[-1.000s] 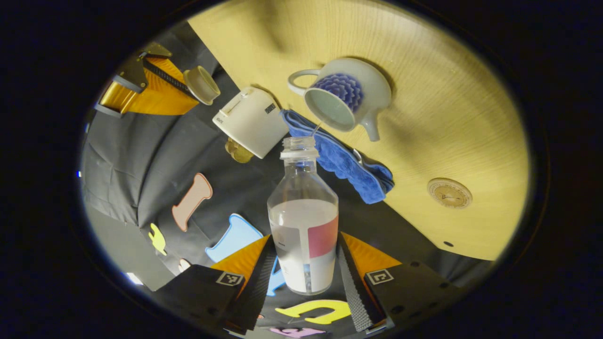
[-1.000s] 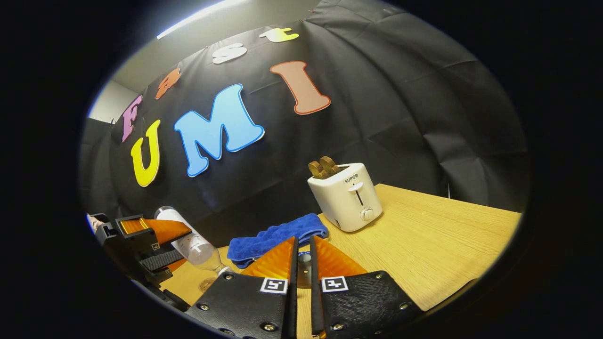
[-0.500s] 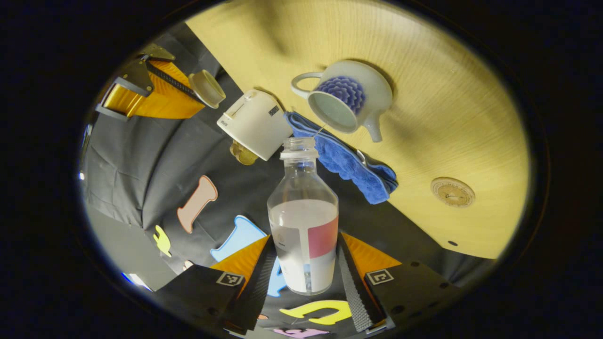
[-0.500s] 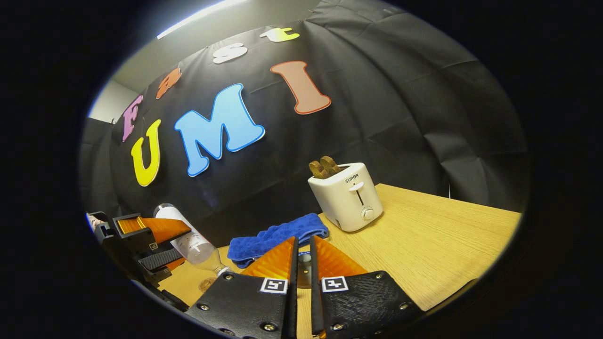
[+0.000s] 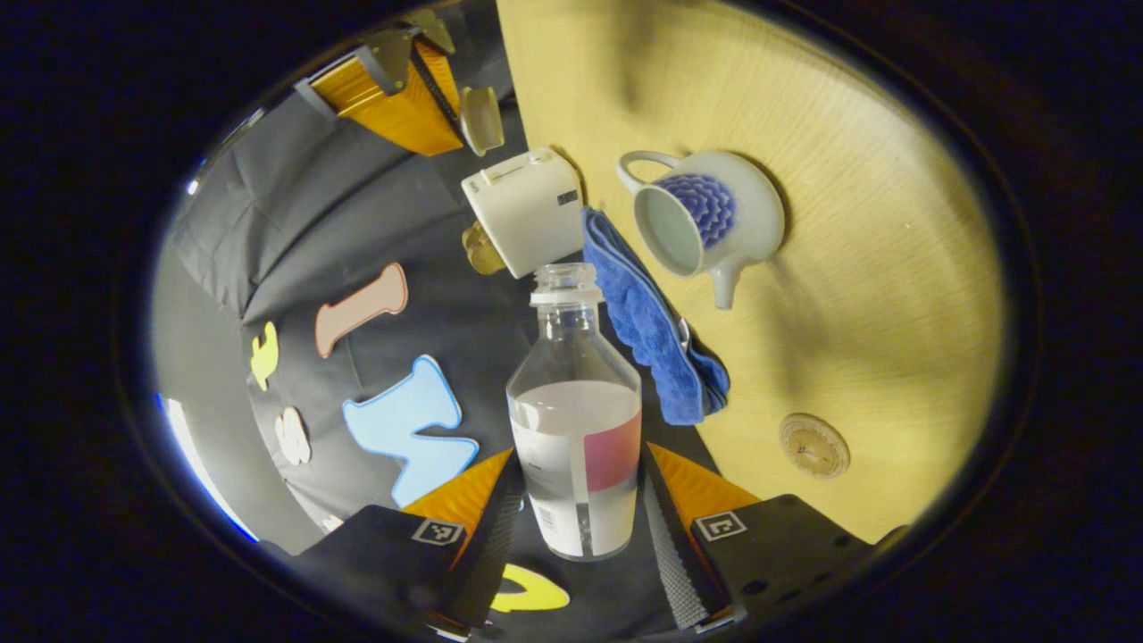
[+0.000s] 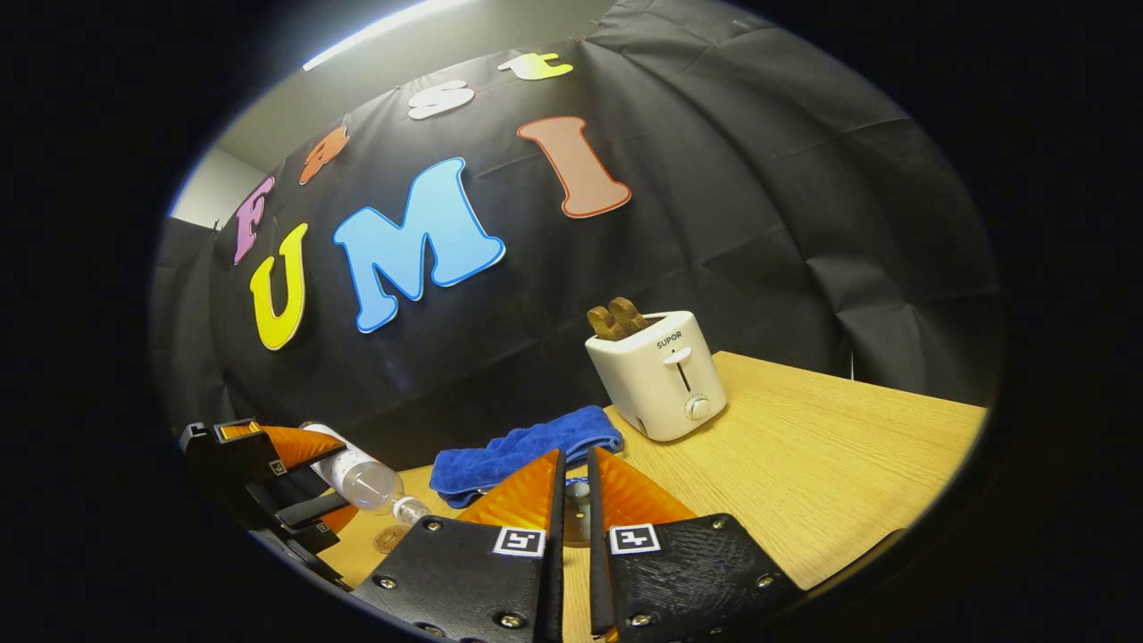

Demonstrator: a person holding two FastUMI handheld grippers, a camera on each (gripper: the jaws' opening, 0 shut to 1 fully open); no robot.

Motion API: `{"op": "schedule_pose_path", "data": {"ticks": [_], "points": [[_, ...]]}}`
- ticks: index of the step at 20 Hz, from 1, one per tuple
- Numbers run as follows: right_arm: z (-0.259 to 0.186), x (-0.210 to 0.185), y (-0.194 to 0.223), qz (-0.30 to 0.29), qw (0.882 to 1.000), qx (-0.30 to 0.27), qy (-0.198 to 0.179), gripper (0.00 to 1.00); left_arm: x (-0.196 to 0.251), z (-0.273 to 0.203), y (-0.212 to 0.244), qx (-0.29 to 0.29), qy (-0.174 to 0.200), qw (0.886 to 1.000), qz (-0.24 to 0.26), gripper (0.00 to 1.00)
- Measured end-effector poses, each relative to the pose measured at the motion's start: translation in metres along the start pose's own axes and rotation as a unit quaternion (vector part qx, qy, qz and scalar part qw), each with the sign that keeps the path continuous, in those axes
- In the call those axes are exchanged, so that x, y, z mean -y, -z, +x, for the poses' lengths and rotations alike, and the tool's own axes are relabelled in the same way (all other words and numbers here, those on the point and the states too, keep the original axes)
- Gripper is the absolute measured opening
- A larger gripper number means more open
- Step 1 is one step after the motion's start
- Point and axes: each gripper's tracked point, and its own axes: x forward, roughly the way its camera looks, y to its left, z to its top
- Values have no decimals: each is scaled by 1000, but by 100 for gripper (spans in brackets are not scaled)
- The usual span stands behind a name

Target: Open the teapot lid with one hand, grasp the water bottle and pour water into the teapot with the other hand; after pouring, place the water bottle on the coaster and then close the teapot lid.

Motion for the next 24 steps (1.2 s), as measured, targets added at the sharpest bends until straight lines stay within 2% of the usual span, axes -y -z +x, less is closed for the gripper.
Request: {"op": "schedule_pose_path", "data": {"ticks": [3,5,7,10,12,13,16,21,22,23,24], "points": [[0,-10,5,-15,1000,-4,-9,12,12,-5,-4,11,5,993,-117,85],[0,-16,3,-26,1000,-1,-17,12,8,-11,0,20,0,982,-187,85],[-2,-23,2,-35,999,3,-25,12,3,-17,10,20,-1,967,-253,85],[-2,-31,5,-48,998,3,-33,12,3,-21,25,15,-7,935,-353,85],[-2,-38,8,-54,998,1,-41,12,8,-21,40,3,-9,903,-430,85],[-2,-41,9,-57,997,-1,-45,12,11,-20,48,-3,-8,883,-470,85],[-2,-47,14,-70,996,-3,-49,12,22,-5,69,-16,-4,808,-589,85],[-2,-56,20,-81,995,-9,-57,12,43,14,92,-22,16,700,-713,85],[-1,-57,22,-82,995,-11,-58,12,48,15,95,-21,21,680,-732,85],[-1,-58,24,-84,995,-13,-58,12,51,16,100,-23,19,665,-747,85],[-1,-59,25,-86,994,-14,-60,12,51,20,106,-22,15,643,-765,85]]}}
